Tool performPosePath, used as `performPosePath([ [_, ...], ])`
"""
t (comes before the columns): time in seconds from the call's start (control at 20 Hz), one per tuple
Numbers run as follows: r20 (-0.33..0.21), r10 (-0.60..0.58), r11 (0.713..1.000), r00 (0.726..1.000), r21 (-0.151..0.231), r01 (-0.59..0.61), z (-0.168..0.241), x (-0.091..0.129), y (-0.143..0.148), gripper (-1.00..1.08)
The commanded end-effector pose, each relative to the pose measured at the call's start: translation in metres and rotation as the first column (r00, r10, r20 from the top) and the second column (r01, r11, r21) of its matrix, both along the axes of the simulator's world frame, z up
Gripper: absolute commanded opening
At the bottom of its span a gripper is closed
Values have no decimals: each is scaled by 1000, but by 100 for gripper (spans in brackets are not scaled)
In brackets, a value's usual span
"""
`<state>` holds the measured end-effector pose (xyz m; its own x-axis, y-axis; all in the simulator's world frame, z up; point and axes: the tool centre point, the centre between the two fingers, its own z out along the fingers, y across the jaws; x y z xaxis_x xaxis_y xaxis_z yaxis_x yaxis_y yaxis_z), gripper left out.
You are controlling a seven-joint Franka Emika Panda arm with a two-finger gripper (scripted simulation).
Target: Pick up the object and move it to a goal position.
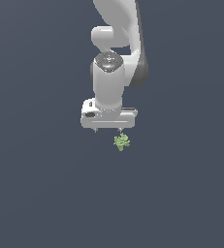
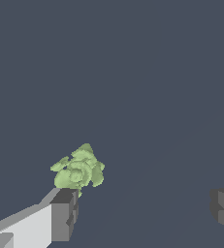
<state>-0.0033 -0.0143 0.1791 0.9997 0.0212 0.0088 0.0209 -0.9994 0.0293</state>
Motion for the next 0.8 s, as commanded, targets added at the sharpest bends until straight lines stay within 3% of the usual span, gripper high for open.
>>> performPosePath([
  [0.0,0,0,1000,1000,0,0,0,0,0,100],
  [0.75,-3,1,1000,1000,17,-1,-4,0,-10,100],
])
